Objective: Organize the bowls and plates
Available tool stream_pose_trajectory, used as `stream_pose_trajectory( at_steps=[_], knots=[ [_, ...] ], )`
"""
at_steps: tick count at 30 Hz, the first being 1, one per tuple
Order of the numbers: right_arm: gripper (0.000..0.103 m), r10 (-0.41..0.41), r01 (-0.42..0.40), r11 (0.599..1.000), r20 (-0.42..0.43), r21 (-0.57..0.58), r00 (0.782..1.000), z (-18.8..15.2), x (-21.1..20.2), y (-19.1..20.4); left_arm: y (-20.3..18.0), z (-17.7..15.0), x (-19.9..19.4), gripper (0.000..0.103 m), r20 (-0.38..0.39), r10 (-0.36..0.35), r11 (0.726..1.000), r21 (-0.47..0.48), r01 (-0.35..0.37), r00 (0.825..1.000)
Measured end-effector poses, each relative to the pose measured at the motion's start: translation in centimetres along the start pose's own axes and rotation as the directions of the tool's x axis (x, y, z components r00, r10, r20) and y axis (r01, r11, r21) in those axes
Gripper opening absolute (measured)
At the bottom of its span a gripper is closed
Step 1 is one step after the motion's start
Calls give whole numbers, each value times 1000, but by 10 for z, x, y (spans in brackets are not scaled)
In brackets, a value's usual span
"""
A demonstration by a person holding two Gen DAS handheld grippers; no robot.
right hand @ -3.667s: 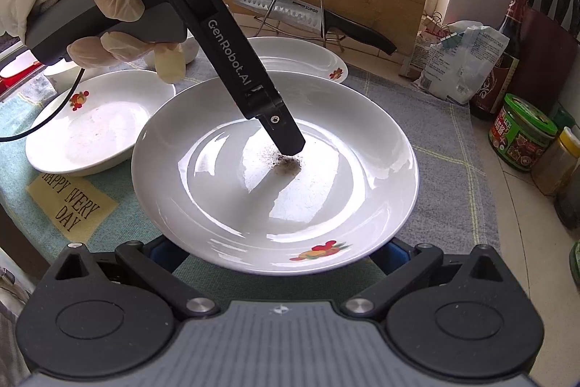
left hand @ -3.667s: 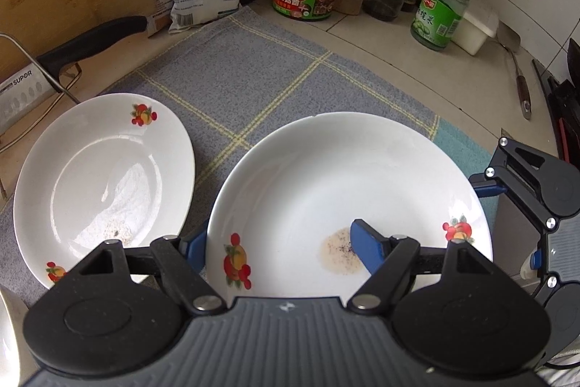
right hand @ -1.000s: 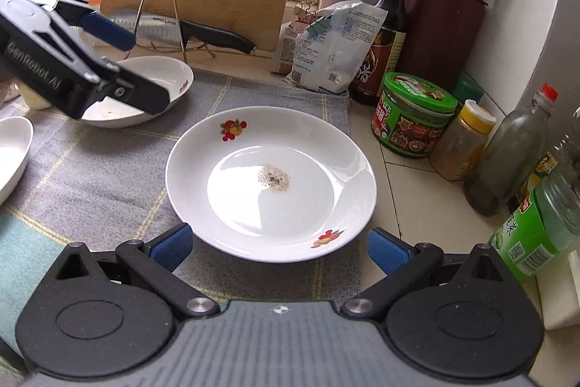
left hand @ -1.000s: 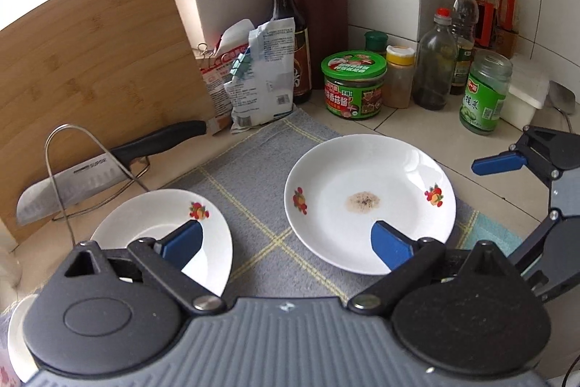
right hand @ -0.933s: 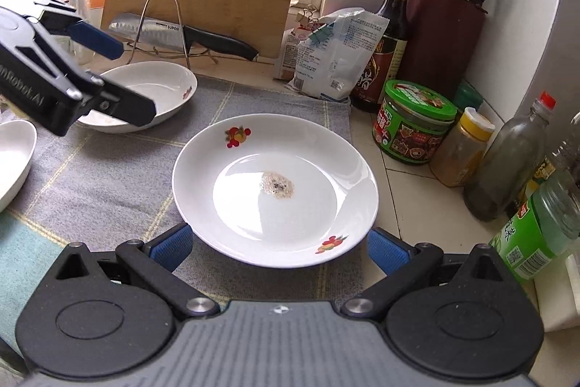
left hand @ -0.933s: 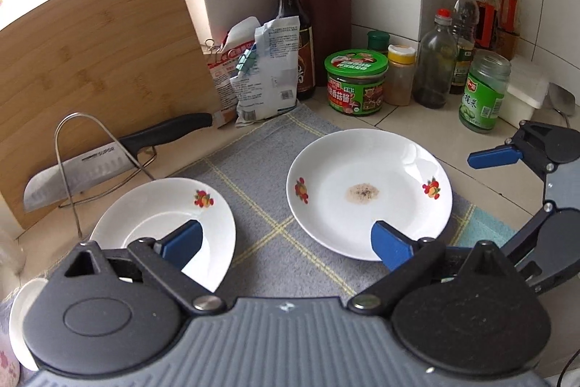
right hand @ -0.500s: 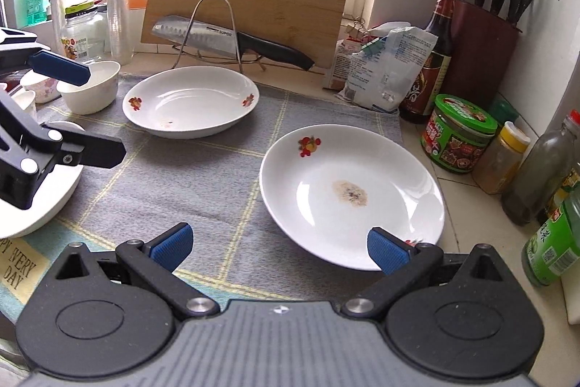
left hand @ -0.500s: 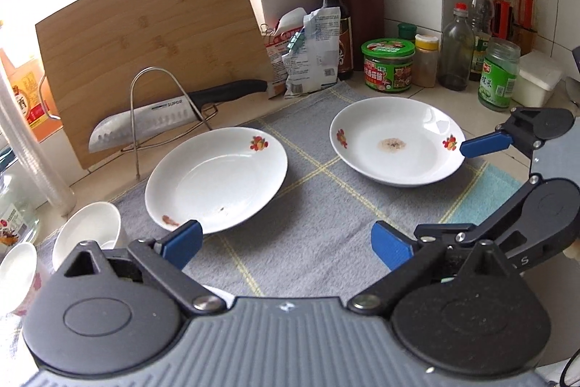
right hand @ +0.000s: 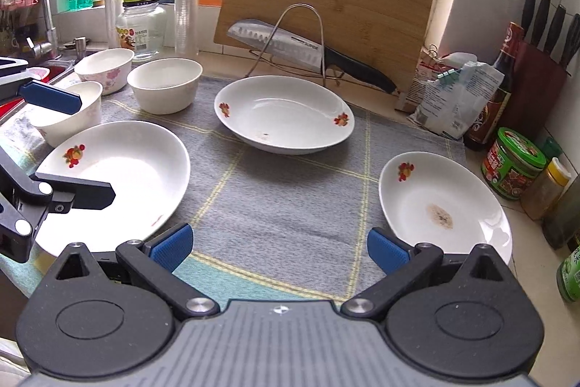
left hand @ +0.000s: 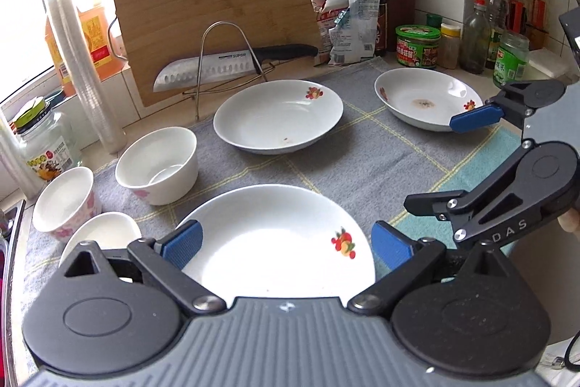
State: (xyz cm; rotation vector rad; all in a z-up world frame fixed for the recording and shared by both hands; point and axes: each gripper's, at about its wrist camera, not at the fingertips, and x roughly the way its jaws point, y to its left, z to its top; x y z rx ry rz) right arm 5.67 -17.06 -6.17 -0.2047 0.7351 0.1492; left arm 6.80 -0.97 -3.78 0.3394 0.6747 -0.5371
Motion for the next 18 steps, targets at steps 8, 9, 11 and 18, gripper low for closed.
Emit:
stream_pose_trajectory(
  at_steps=[8,9,11,18],
  knots=[
    [103,51,-50,998,-20,30,999,7,11,41,22,-39,-18,99,-52,-13,1000,22,14,999],
    [103,57,-56,998,-27,37,998,9,14,46,27,-44,-19,99,-61,-19,1000,15,20,998],
    [103,67,-65,997,-38,42,997,12,19,54,36,-55,-22,99,-81,-28,1000,0,28,996],
    [103,94,-89,995,-102,54,990,22,43,73,49,-84,-16,99,-136,-61,998,-12,60,989]
  ],
)
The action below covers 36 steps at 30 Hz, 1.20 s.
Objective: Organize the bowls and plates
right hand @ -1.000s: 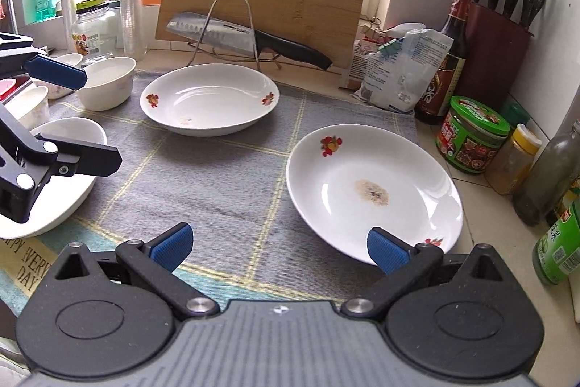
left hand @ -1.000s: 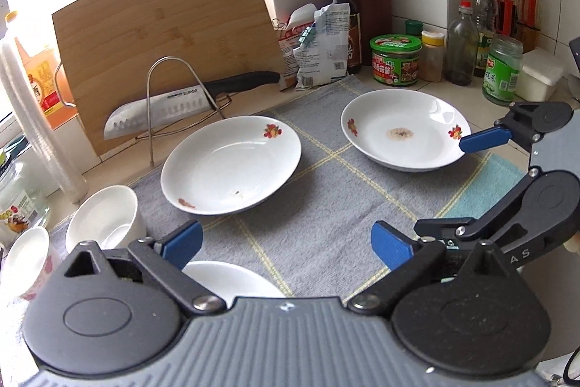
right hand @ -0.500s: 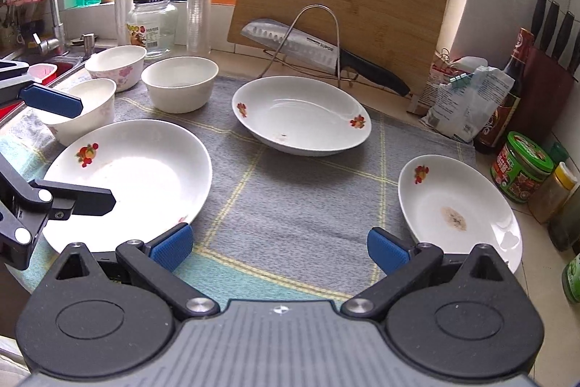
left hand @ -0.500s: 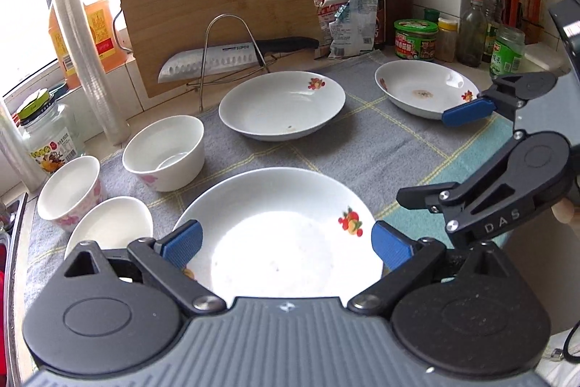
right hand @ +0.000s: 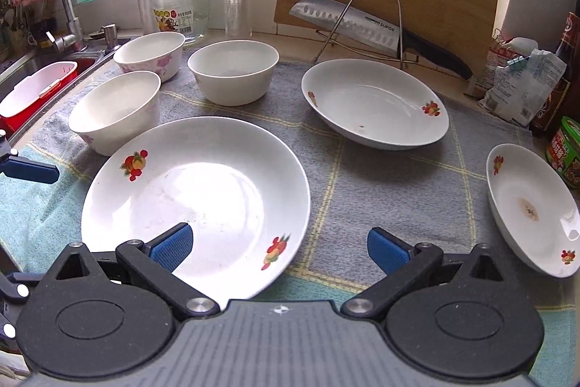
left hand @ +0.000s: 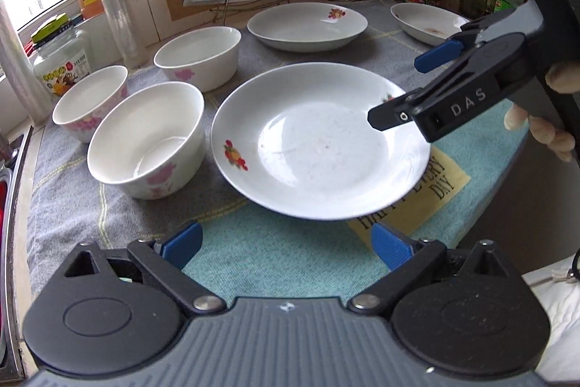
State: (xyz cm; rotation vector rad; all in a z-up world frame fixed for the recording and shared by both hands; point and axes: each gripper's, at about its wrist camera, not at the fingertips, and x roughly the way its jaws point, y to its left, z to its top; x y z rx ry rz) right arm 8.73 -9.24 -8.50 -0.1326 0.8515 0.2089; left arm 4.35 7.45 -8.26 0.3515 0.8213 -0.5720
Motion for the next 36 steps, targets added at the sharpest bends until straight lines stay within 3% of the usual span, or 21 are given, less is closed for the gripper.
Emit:
stream_pose_trajectory(
  at_steps=[10,16,36],
  knots=[
    [103,19,-19,1000,-91,6,996,2,27,0,2,2,28,99,-20,-86,996,-4,86,996],
    [103,51,-50,999,-119,17,992,4,39,-4,1,10,39,101,-16,-102,995,17,103,995],
    [103,114,-118,993,-141,-17,983,12,51,-9,7,9,44,103,47,-181,978,111,175,982]
  ],
)
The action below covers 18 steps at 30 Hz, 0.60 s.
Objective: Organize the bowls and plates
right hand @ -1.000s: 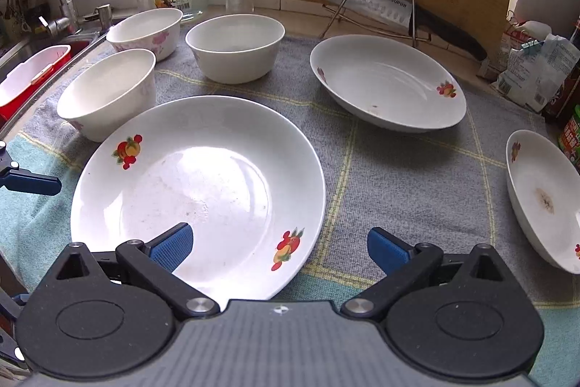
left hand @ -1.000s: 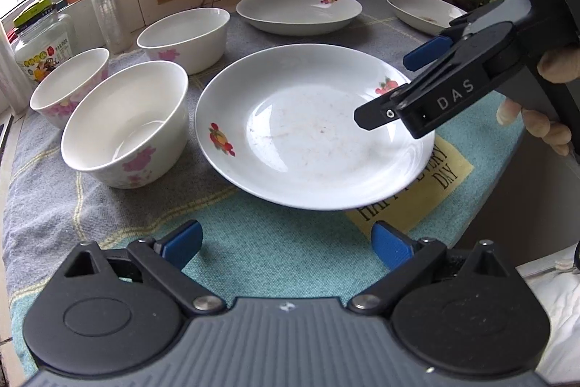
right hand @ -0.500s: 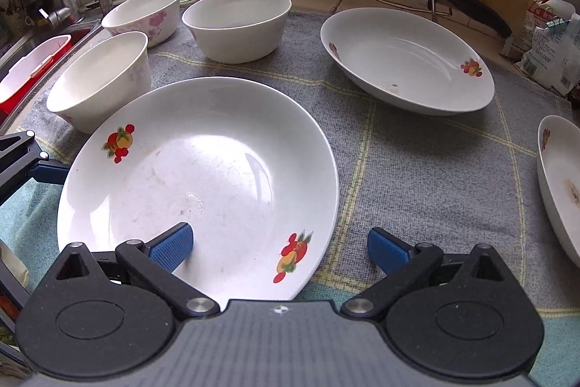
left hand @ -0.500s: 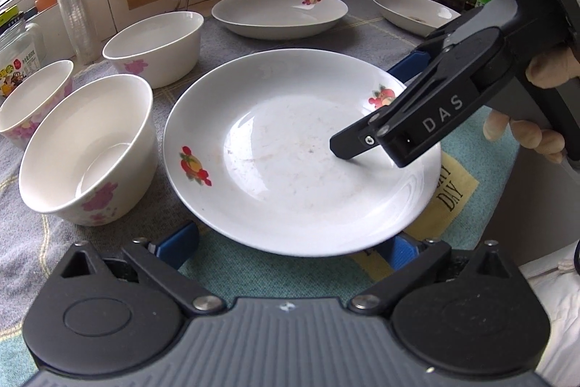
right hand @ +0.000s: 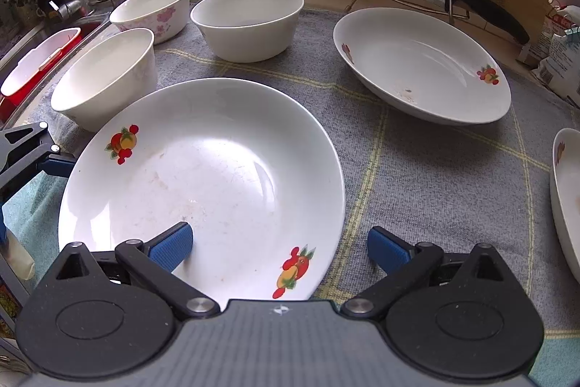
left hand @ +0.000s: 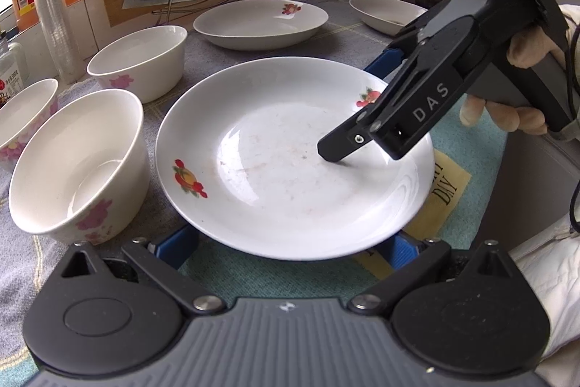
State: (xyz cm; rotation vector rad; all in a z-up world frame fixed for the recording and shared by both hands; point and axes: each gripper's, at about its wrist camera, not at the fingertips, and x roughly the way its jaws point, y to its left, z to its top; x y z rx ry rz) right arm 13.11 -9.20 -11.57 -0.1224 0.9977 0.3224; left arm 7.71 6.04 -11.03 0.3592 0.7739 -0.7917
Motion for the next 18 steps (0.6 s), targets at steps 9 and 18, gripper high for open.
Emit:
stream_pose_trajectory(
  at_steps=[9,18],
  knots=[
    [103,42,-44,997,-38,-69,998,10,5,-3,0,-2,-3,103,14,-19,1000,22,18,1000],
    [103,127,-143,968,-88,-208,988,20,10,-9,-4,-4,-3,103,40,11,1000,-4,-11,999]
  ],
)
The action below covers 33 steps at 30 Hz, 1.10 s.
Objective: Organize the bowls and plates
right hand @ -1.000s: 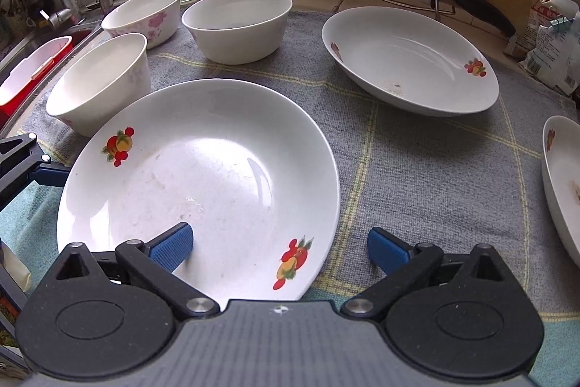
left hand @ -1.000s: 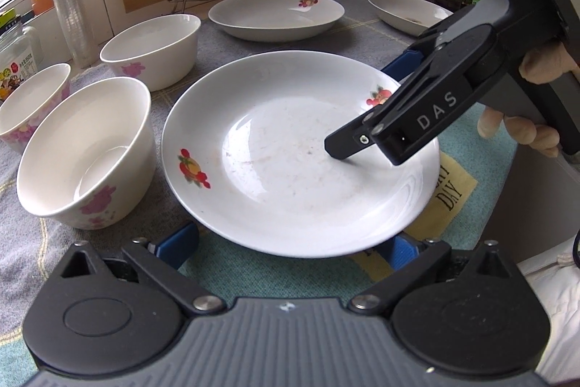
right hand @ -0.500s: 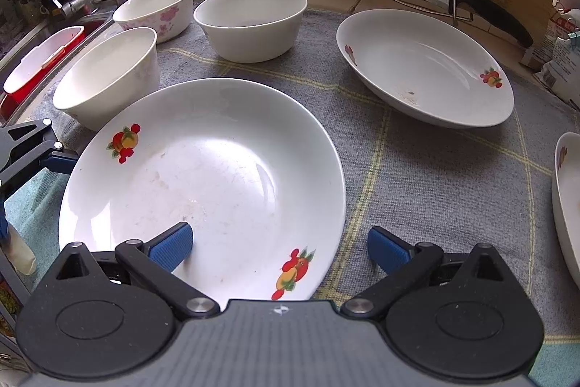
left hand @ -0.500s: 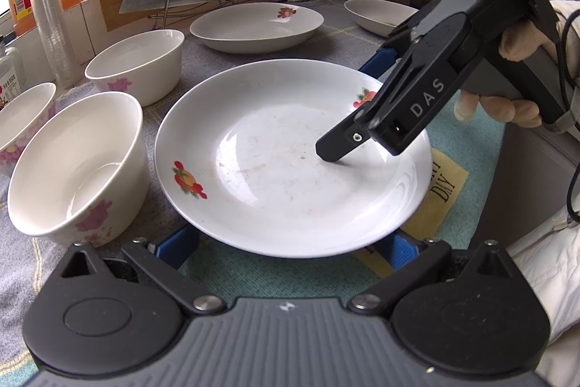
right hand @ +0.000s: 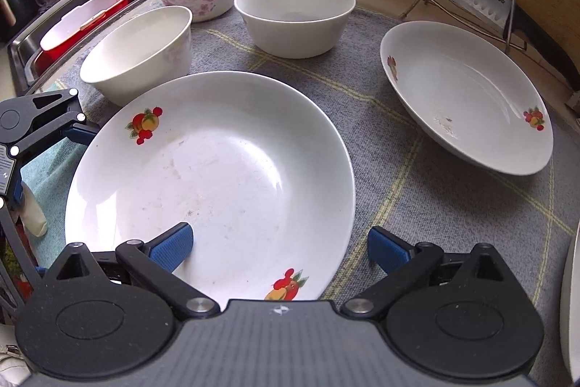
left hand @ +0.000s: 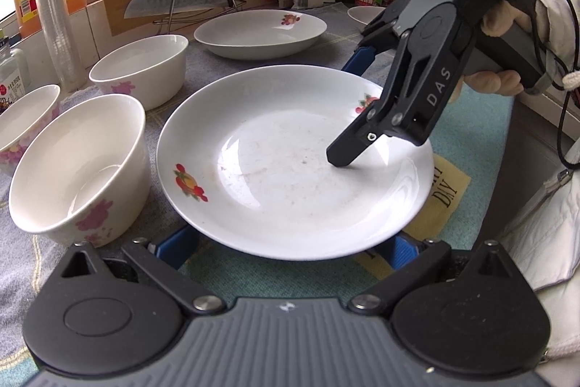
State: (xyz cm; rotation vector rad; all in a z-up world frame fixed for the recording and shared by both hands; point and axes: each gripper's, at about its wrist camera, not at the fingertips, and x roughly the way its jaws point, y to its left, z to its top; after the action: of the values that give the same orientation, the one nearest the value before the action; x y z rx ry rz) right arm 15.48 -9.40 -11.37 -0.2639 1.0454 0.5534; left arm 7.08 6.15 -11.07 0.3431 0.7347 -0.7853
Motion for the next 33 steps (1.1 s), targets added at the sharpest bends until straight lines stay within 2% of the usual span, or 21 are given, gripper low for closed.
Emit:
stream_pose_trajectory(
  at_steps=[6,21,28,33],
  knots=[
    [103,54,-54,998,1,-42,999,-1,-3,-6,-7,5,0,103,-4,28,999,43,-28,1000],
    [103,94,-93,995,-25,27,995,14,2,-6,11,1,-4,99,31,-110,990,93,107,993],
    [101,130,-128,990,-24,59,991,23,4,-11,9,1,-6,99,39,-96,989,114,91,995],
    [93,183,-179,979,-28,101,983,29,4,-21,8,1,-8,99,46,-91,990,109,85,995]
  ],
)
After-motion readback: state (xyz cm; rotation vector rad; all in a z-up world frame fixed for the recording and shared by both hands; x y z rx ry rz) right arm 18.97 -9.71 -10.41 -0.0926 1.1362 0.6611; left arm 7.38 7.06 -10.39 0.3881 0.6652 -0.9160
